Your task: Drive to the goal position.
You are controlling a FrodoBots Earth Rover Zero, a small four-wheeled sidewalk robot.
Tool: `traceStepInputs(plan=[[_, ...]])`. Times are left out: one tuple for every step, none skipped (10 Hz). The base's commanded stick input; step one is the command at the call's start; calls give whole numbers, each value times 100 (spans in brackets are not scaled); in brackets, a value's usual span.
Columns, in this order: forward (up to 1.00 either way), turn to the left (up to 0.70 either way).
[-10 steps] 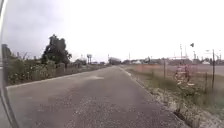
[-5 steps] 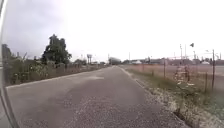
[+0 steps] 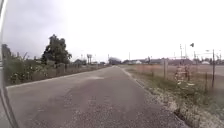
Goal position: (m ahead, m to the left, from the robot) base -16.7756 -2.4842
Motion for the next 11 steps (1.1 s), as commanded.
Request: traceStepInputs(plan=[[8, 0], [8, 0], [8, 0], [8, 0], [8, 0], [8, 0], [7, 0], [8, 0], [8, 0], [8, 0], [8, 0]])
